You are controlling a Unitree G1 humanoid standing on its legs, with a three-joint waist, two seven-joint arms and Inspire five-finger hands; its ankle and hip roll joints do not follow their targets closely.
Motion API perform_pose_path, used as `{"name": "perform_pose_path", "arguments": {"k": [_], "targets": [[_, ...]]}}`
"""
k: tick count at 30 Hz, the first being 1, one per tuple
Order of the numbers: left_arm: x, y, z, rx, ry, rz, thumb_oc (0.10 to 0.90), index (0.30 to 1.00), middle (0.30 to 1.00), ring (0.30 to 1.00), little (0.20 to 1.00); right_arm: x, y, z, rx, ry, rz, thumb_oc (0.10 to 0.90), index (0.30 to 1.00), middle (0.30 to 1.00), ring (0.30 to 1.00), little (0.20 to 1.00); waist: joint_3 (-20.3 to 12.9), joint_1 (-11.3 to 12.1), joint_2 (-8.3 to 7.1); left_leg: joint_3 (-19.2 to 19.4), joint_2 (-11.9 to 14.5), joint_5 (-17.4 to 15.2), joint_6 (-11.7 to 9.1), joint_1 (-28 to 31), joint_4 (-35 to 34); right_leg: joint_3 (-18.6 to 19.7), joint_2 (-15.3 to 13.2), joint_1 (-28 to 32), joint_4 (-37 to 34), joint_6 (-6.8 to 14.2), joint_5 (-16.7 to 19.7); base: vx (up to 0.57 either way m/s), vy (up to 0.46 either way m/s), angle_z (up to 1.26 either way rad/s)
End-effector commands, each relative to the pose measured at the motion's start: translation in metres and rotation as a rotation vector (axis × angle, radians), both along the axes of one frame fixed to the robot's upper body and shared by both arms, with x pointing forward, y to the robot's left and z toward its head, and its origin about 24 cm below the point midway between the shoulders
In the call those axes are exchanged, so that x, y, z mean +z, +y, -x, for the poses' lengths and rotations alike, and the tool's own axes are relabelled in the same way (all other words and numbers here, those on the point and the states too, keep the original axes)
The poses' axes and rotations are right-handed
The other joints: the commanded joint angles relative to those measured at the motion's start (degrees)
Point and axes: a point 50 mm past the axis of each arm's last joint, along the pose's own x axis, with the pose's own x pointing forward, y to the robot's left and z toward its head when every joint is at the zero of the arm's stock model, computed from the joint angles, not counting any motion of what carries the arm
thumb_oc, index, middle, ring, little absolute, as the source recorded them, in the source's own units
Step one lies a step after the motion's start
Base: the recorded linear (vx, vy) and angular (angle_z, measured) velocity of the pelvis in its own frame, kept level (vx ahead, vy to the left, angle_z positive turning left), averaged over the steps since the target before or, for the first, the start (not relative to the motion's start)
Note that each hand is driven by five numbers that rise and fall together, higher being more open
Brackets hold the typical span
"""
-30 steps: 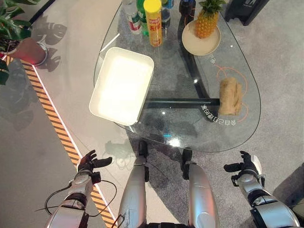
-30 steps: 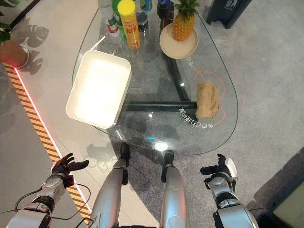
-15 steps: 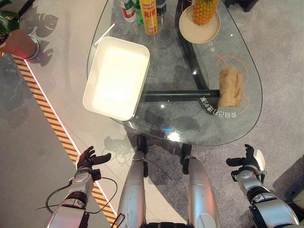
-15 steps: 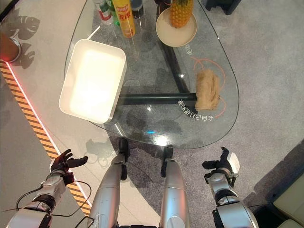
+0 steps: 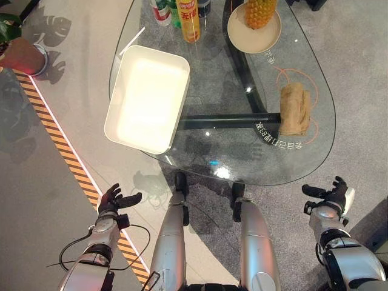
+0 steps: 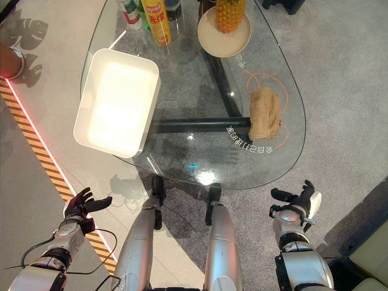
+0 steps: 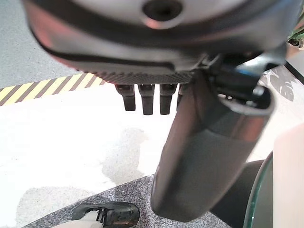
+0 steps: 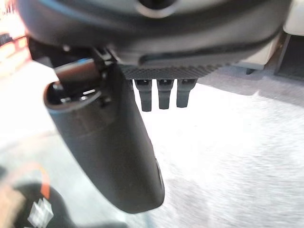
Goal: Wipe the table with a cloth and put it in the basket.
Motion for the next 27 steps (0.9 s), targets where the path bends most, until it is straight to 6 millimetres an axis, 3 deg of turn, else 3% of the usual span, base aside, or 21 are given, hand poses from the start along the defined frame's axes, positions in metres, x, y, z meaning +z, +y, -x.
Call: {"name": "perform_pose_path", "arguments": {"k": [1,2,10,22,27], "targets": [[0.007,0.023,0.008,0.085,-0.022,-0.033,0.8,0.9,0.9,0.9,0.9,0.037,-0.042,0.014,-0.177,-0.136,0.119,0.8,0.9,0.9,0.9,0.9,-0.4,0.29,-1.34,-0.19,-3.84,-8.66,2.95,-0.89,8.01,-1.48,1.4,2.61,-6.73,0.32,4.65,0.0,0.0,0.0],[0.008,0.025,0.007,0.083,-0.022,-0.032,0.8,0.9,0.9,0.9,0.9,0.05,-0.048,0.013,-0.23,-0.176,0.137,0.8,0.9,0.9,0.9,0.9,-0.4,0.47,-1.29,-0.1,-3.85,-8.94,2.97,-0.55,7.72,-1.8,1.29,2.9,-6.83,0.4,4.33,0.0,0.0,0.0],[0.015,0.029,0.002,0.091,-0.034,-0.034,0.8,0.9,0.9,0.9,0.9,0.086,-0.063,0.014,-0.382,-0.317,0.204,0.8,0.9,0.9,0.9,0.9,-0.4,0.5,-1.25,-0.14,-3.95,-8.13,3.1,-0.68,6.18,-2.36,1.32,2.72,-7.76,0.47,4.85,0.0,-0.002,0.0],[0.019,0.026,-0.003,0.099,-0.048,-0.026,0.8,0.9,0.9,0.9,0.9,0.139,-0.03,-0.013,-0.299,-0.594,0.33,0.8,0.9,0.9,0.9,0.9,-0.4,-0.51,-1.55,-0.07,-3.93,-7.87,2.91,-0.83,5.14,-2.34,1.34,2.46,-8.91,0.45,5.08,0.0,0.0,0.0],[0.017,0.024,-0.002,0.1,-0.045,-0.022,0.8,0.9,0.9,0.9,0.9,0.158,-0.002,-0.026,-0.182,-0.691,0.363,0.8,0.9,0.9,0.9,0.9,-0.4,-0.89,-1.54,0.04,-4.05,-8.08,2.84,-0.51,4.89,-2.15,1.43,2.74,-9.22,0.26,4.7,0.0,0.0,0.0]]}}
